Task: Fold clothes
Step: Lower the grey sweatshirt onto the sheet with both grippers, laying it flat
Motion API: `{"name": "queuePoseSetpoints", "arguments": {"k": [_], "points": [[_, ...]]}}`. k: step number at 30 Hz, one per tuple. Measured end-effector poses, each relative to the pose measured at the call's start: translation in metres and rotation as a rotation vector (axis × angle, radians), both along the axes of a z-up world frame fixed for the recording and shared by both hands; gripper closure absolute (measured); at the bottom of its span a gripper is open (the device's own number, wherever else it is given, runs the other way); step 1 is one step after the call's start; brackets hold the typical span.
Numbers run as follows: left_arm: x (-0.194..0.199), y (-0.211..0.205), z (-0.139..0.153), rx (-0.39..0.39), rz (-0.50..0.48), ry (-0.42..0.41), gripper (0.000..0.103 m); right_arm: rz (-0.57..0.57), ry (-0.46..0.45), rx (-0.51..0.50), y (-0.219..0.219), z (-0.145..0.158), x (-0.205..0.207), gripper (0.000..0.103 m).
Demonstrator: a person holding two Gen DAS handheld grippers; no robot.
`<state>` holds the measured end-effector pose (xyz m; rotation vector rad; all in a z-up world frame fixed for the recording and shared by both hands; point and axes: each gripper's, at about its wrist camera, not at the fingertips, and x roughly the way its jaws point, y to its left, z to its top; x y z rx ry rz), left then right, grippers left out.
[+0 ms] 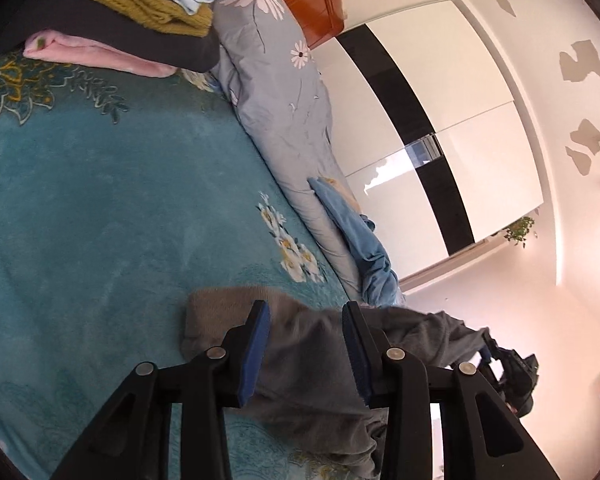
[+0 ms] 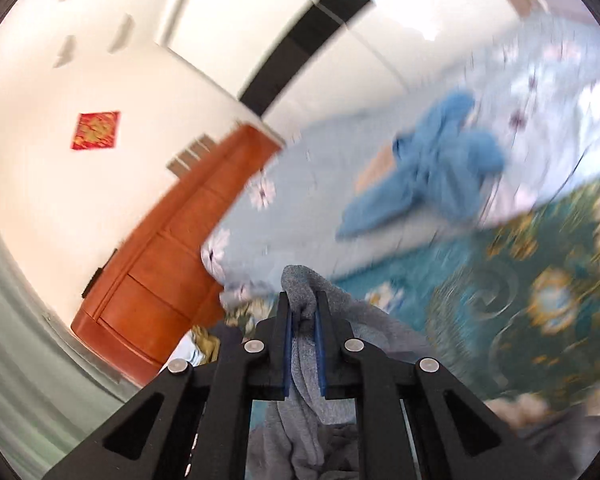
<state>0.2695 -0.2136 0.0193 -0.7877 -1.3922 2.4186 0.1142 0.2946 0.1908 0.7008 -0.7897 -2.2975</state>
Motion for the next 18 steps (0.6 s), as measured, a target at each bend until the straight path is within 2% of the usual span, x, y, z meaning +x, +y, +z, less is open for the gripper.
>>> {"name": "queuePoseSetpoints", "arguments": {"k": [2, 4, 7, 10, 17, 18], "points": [[-0.002, 0.01, 0.0, 0.001, -0.027, -0.001, 0.062, -0.058, 0.073, 0.038, 0.031, 0.017, 0.043, 0.093], [-0.005, 0.02, -0.002, 0.006, -0.057, -0.008, 0.062, -0.111, 0.108, 0.1, 0.056, 0.021, 0.084, 0.093], [-0.013, 0.035, -0.006, 0.01, -0.102, -0.03, 0.062, -0.202, 0.078, 0.2, 0.091, 0.005, 0.127, 0.093], [-0.022, 0.051, -0.009, 0.008, -0.148, -0.054, 0.063, -0.31, -0.014, 0.273, 0.128, -0.029, 0.149, 0.093], [-0.035, 0.073, -0.009, -0.038, -0.201, -0.102, 0.06, -0.453, -0.363, 0.342, 0.185, -0.124, 0.128, 0.091], [-0.036, 0.075, -0.008, -0.046, -0.205, -0.108, 0.06, -0.47, -0.375, 0.332, 0.189, -0.127, 0.127, 0.089]]}}
